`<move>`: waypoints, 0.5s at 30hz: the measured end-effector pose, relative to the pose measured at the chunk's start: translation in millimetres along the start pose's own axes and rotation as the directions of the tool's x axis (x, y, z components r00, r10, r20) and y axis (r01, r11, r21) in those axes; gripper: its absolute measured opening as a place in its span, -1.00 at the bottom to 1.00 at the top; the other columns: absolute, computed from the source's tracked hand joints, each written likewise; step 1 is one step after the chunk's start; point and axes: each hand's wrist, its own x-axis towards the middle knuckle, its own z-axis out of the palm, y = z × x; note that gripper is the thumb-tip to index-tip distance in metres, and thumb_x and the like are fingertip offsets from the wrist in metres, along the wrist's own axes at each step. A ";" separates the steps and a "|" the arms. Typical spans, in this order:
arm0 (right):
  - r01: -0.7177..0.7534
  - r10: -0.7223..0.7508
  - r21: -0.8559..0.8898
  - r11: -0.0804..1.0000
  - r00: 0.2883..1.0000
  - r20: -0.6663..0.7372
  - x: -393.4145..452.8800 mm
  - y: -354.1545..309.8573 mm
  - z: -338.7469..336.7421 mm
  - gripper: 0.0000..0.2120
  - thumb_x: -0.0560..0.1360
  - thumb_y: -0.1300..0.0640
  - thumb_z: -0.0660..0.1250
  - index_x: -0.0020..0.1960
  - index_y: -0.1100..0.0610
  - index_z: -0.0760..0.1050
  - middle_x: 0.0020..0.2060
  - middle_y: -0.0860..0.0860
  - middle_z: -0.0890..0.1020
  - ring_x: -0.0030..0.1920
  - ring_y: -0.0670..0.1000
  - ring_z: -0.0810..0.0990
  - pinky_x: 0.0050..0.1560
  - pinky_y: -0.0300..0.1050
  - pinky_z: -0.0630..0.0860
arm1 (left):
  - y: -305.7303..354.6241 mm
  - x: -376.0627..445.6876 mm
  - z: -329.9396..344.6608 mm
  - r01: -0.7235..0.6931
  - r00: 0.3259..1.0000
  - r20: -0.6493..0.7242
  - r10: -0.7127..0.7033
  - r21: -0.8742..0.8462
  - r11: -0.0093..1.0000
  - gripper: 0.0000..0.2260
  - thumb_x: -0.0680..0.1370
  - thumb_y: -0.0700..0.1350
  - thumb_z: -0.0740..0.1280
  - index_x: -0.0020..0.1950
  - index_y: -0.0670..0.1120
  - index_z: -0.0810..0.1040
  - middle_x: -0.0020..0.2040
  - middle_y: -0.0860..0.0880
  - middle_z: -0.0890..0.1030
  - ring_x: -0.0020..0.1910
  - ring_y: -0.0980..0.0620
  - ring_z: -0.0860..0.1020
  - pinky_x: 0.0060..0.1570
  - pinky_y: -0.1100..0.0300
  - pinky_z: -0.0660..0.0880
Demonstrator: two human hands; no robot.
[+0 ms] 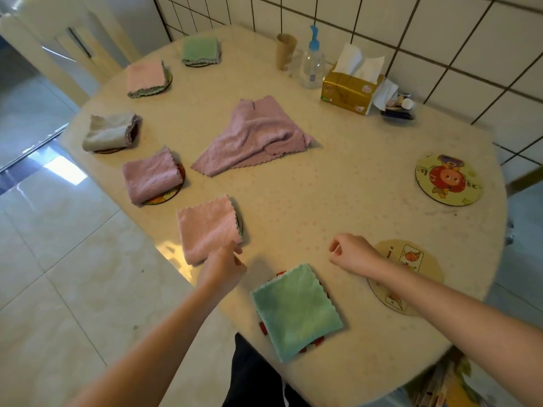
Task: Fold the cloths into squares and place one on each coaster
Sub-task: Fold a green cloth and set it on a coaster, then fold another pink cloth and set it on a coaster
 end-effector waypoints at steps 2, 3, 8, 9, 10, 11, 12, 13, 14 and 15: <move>0.030 -0.030 0.007 1.000 0.997 -0.066 19.5 -15.2 -19.4 -0.81 0.48 0.14 0.28 0.09 0.07 0.51 0.00 0.00 0.59 -0.04 0.00 0.57 0.02 -0.04 0.56 | 10.8 21.4 -20.7 -0.055 0.994 -0.091 0.068 0.136 0.989 -0.85 0.46 -0.07 0.30 0.00 0.07 0.54 -0.12 0.08 0.58 -0.15 0.05 0.52 -0.30 0.17 0.43; 0.045 -0.043 0.012 0.999 0.994 -0.096 28.5 -23.3 -28.6 -0.81 0.48 0.15 0.27 0.09 0.07 0.52 -0.01 0.01 0.60 -0.04 0.01 0.57 0.02 -0.05 0.56 | 14.2 34.0 -30.2 -0.102 0.972 -0.180 0.151 0.255 0.962 -0.88 0.42 0.02 0.26 -0.09 0.10 0.54 -0.21 0.14 0.57 -0.19 0.05 0.52 -0.28 0.11 0.44; 0.111 -0.107 0.003 0.994 0.970 -0.218 88.1 -72.3 -61.5 -0.83 0.48 0.18 0.25 0.04 0.09 0.54 0.00 0.07 0.63 0.00 0.08 0.59 0.04 -0.04 0.54 | 35.4 110.3 -70.4 -0.273 0.955 -0.052 0.292 0.227 0.935 -0.82 0.49 -0.07 0.25 0.05 0.12 0.52 -0.02 0.07 0.58 -0.09 0.02 0.53 -0.12 0.09 0.52; 0.114 -0.113 -0.008 0.993 0.965 -0.238 103.7 -83.8 -65.2 -0.83 0.49 0.19 0.25 0.04 0.11 0.54 0.01 0.08 0.63 0.02 0.10 0.58 0.05 -0.02 0.53 | 40.5 131.9 -77.0 -0.319 0.946 0.007 0.324 0.197 0.927 -0.78 0.49 -0.15 0.28 0.11 0.01 0.53 0.06 0.00 0.56 -0.01 -0.02 0.52 -0.07 0.08 0.51; 0.119 -0.120 -0.022 0.993 0.959 -0.255 115.7 -92.7 -66.9 -0.83 0.49 0.20 0.25 0.04 0.12 0.54 0.03 0.09 0.62 0.03 0.11 0.57 0.06 -0.02 0.52 | 43.3 150.2 -80.9 -0.355 0.933 0.018 0.359 0.202 0.913 -0.76 0.48 -0.18 0.29 0.15 -0.05 0.53 0.11 -0.03 0.54 0.07 -0.05 0.49 -0.03 0.06 0.50; 0.115 -0.121 -0.040 0.993 0.954 -0.275 130.7 -102.5 -67.7 -0.83 0.49 0.21 0.24 0.05 0.13 0.54 0.04 0.10 0.60 0.05 0.12 0.56 0.06 -0.01 0.51 | 44.7 170.5 -86.5 -0.387 0.918 0.010 0.396 0.234 0.892 -0.74 0.48 -0.19 0.30 0.17 -0.07 0.53 0.15 -0.05 0.52 0.13 -0.08 0.47 0.00 0.06 0.48; 0.105 -0.115 -0.049 0.993 0.951 -0.289 146.0 -110.7 -67.8 -0.83 0.49 0.21 0.24 0.05 0.14 0.53 0.05 0.11 0.59 0.06 0.14 0.55 0.06 -0.01 0.50 | 44.4 191.0 -90.1 -0.421 0.900 0.008 0.435 0.265 0.867 -0.72 0.48 -0.19 0.30 0.19 -0.07 0.53 0.17 -0.05 0.50 0.18 -0.10 0.44 0.03 0.06 0.46; 0.099 -0.113 -0.062 0.993 0.948 -0.299 157.3 -117.1 -67.6 -0.83 0.50 0.20 0.24 0.06 0.15 0.52 0.06 0.11 0.57 0.07 0.15 0.54 0.06 -0.01 0.49 | 43.3 206.0 -91.5 -0.442 0.888 0.011 0.460 0.297 0.846 -0.70 0.48 -0.18 0.30 0.21 -0.06 0.52 0.19 -0.04 0.49 0.21 -0.11 0.41 0.05 0.06 0.44; 0.087 -0.103 -0.066 0.994 0.946 -0.306 170.9 -123.1 -66.8 -0.82 0.50 0.19 0.23 0.08 0.16 0.51 0.07 0.12 0.56 0.09 0.16 0.53 0.05 -0.01 0.49 | 40.4 222.8 -92.9 -0.462 0.875 0.018 0.484 0.327 0.824 -0.68 0.48 -0.17 0.29 0.23 -0.06 0.51 0.20 -0.04 0.47 0.23 -0.12 0.39 0.06 0.05 0.43; 0.072 -0.091 -0.071 0.995 0.945 -0.314 181.4 -127.5 -65.9 -0.81 0.51 0.19 0.23 0.10 0.17 0.50 0.09 0.13 0.55 0.10 0.17 0.52 0.05 0.00 0.48 | 38.3 234.3 -94.3 -0.478 0.863 0.019 0.505 0.355 0.804 -0.67 0.47 -0.16 0.28 0.24 -0.06 0.50 0.21 -0.04 0.46 0.24 -0.13 0.37 0.05 0.03 0.43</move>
